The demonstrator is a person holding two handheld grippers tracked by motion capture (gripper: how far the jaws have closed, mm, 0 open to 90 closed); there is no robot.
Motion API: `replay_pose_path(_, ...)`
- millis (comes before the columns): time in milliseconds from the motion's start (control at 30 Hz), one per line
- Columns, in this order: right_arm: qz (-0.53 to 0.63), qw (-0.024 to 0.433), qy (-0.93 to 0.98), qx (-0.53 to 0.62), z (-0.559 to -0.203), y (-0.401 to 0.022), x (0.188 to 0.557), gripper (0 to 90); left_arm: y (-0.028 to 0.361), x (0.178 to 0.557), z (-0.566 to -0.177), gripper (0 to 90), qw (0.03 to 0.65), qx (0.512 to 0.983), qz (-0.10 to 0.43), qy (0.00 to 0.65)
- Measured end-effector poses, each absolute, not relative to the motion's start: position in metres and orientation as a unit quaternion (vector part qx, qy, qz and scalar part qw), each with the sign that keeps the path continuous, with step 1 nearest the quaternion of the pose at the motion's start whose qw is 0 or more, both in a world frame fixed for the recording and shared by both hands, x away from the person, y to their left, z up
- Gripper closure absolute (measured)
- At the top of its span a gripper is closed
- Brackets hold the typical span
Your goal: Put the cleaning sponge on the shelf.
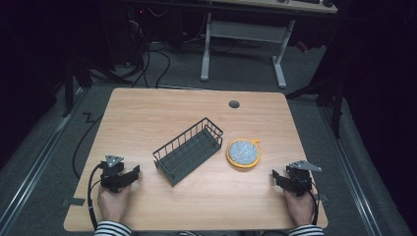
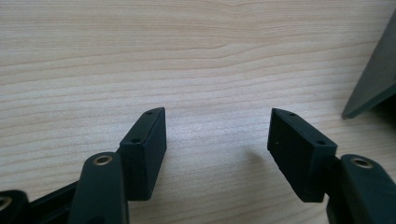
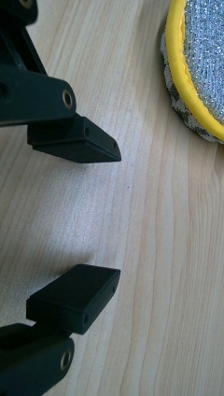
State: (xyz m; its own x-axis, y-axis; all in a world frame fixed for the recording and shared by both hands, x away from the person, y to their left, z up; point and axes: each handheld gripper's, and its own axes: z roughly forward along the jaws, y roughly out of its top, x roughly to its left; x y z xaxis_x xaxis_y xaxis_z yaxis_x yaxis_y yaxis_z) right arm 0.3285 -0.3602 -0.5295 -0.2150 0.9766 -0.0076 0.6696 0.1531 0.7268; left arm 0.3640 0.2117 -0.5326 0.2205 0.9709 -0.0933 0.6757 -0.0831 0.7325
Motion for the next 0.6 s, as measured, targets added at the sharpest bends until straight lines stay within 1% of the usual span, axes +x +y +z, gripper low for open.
replay_pose_path(100, 0.306, 0.250, 0.717, 0.574, -0.529, -0.360, 0.329, 38.2, 0.211, 0.365, -0.533, 37.9, 0.340, 0.704, 0.220, 0.583)
replay_pose_path(200, 0.311, 0.250, 0.723, 0.564, -0.529, -0.360, 0.328, 42.5, 0.209, 0.366, -0.534, 37.2, 0.339, 0.706, 0.228, 0.579)
replay_pose_path(233, 0.307, 0.242, 0.726, 0.565, -0.527, -0.361, 0.328, 45.5, 0.208, 0.366, -0.535, 36.6, 0.338, 0.707, 0.233, 0.576)
replay_pose_path(300, 0.307, 0.237, 0.727, 0.567, -0.526, -0.362, 0.328, 45.7, 0.206, 0.364, -0.536, 36.1, 0.336, 0.709, 0.239, 0.572)
replay_pose_path(333, 0.316, 0.216, 0.724, 0.574, -0.524, -0.364, 0.330, 45.0, 0.206, 0.364, -0.536, 36.1, 0.335, 0.710, 0.240, 0.571)
replay_pose_path(433, 0.321, 0.205, 0.725, 0.574, -0.523, -0.364, 0.332, 43.5, 0.203, 0.364, -0.537, 35.7, 0.325, 0.715, 0.249, 0.567)
replay_pose_path(600, 0.330, 0.188, 0.730, 0.568, -0.516, -0.357, 0.337, 42.7, 0.202, 0.364, -0.537, 34.4, 0.324, 0.715, 0.249, 0.567)
